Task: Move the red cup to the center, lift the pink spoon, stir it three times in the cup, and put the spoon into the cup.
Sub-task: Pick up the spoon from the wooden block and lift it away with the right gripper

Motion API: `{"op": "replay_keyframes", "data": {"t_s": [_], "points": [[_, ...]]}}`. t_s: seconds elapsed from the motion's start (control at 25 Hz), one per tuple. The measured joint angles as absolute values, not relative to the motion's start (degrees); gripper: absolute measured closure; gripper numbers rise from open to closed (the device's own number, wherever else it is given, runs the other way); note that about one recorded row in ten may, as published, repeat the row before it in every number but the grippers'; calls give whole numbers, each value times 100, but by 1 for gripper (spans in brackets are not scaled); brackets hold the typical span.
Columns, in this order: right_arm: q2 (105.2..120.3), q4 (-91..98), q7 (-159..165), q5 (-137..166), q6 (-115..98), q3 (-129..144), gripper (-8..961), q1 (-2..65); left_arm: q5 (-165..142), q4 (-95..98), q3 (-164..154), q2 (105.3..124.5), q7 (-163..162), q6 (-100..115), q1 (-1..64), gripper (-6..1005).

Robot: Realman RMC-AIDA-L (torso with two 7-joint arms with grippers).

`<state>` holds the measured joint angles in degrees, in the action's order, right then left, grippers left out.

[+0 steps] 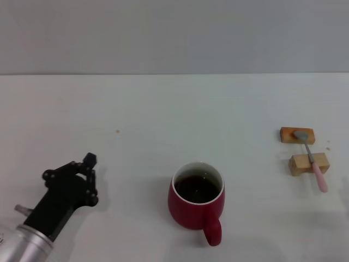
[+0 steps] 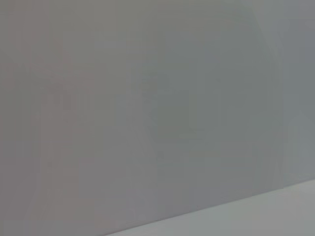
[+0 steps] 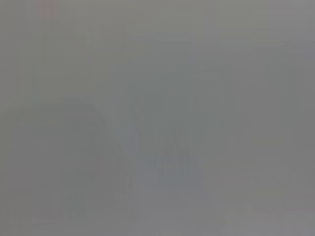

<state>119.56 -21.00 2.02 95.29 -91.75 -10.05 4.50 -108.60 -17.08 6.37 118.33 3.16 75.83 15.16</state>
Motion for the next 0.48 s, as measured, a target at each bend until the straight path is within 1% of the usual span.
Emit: {"op": "replay_keyframes", "data": {"t_s": [0.16, 0.48], "points": [[11959, -2094, 202, 9540, -8983, -984, 136, 410, -10838, -1638, 656, 11831, 313, 7625, 1409, 999], [11939, -2088, 485, 9529, -8036, -988, 136, 630, -10862, -1626, 660, 11837, 314, 7625, 1342, 999]]}}
